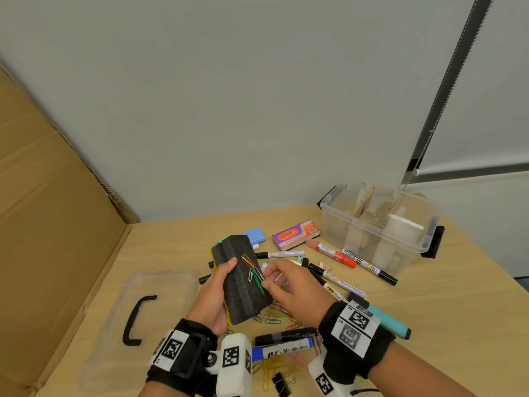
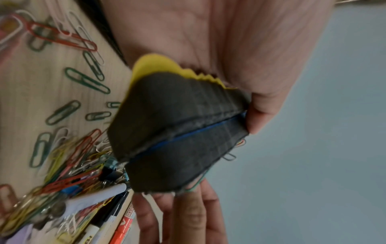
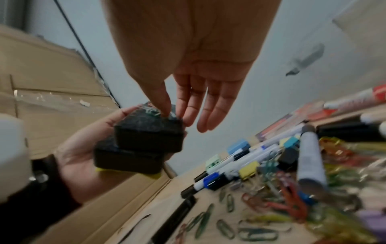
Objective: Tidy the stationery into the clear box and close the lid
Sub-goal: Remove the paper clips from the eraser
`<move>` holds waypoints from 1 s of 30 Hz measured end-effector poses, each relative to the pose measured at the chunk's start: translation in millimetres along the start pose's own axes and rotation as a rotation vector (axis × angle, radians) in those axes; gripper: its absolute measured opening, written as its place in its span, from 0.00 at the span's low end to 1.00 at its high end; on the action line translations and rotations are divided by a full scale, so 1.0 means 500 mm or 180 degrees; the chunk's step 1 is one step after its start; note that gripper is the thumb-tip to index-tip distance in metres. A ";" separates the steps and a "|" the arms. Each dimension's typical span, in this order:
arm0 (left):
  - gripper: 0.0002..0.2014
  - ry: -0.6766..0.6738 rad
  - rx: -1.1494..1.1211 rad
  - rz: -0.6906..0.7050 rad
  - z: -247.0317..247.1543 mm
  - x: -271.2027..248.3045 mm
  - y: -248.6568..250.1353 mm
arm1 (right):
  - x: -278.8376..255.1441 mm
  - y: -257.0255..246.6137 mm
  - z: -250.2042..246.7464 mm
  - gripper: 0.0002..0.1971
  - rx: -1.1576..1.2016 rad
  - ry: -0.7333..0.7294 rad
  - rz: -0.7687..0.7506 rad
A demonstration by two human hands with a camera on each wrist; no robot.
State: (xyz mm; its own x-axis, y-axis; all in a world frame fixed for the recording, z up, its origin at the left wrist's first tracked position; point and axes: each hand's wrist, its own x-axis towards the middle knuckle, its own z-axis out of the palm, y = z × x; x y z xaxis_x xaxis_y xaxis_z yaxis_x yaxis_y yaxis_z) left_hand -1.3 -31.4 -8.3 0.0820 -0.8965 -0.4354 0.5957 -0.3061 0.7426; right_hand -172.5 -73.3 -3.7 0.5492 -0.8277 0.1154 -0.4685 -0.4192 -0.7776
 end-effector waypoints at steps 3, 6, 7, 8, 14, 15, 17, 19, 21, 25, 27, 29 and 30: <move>0.30 -0.0045 -0.0003 -0.0060 0.001 -0.002 0.000 | 0.005 -0.011 0.000 0.06 0.0174 -0.0079 0.0105; 0.28 -0.0013 -0.0016 0.0011 -0.002 -0.004 -0.001 | 0.011 0.003 -0.001 0.02 0.0016 0.0024 0.0143; 0.28 -0.0004 -0.0036 0.0033 -0.003 -0.005 -0.001 | 0.011 0.012 -0.002 0.02 -0.0103 0.0100 0.0156; 0.28 0.0013 -0.0054 0.0045 -0.005 -0.005 -0.002 | 0.009 0.024 -0.003 0.02 -0.0268 0.0156 0.0188; 0.29 0.0112 -0.0022 0.0064 -0.012 0.002 -0.003 | -0.006 0.050 -0.020 0.08 -0.1311 -0.0110 0.0264; 0.29 0.0126 0.0016 0.0065 -0.008 0.003 -0.004 | -0.006 0.039 -0.020 0.08 -0.1080 0.0009 0.0114; 0.31 0.0128 0.0082 0.0024 -0.001 0.005 -0.009 | -0.007 0.011 -0.014 0.08 -0.0526 0.0100 -0.0048; 0.32 0.0064 0.0114 -0.0067 0.006 0.005 -0.013 | -0.004 -0.004 -0.004 0.08 -0.0238 0.0032 -0.0077; 0.32 0.0024 0.0129 -0.0104 0.008 0.006 -0.014 | -0.001 -0.003 0.007 0.05 -0.0303 0.0016 -0.0144; 0.32 0.0053 0.0019 0.0034 0.003 0.006 -0.005 | 0.002 0.025 0.003 0.02 -0.0604 0.0280 -0.0151; 0.31 0.0063 -0.0078 0.0104 -0.005 0.006 0.001 | -0.003 0.038 -0.007 0.03 -0.0963 0.0299 -0.0088; 0.31 0.0056 -0.0120 0.0139 -0.012 0.005 0.006 | -0.007 0.047 -0.015 0.08 -0.1558 -0.0022 0.0019; 0.30 0.0062 -0.0128 0.0144 -0.014 0.006 0.006 | -0.008 0.048 -0.017 0.10 -0.1709 -0.0125 0.0009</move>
State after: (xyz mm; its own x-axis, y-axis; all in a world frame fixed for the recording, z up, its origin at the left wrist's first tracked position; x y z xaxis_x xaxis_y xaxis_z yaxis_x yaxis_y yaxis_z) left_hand 6.4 -32.9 -11.0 0.1248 -0.9027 -0.4117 0.6226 -0.2519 0.7409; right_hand -191.7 -83.1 -17.7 0.5681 -0.8188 0.0826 -0.7522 -0.5574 -0.3514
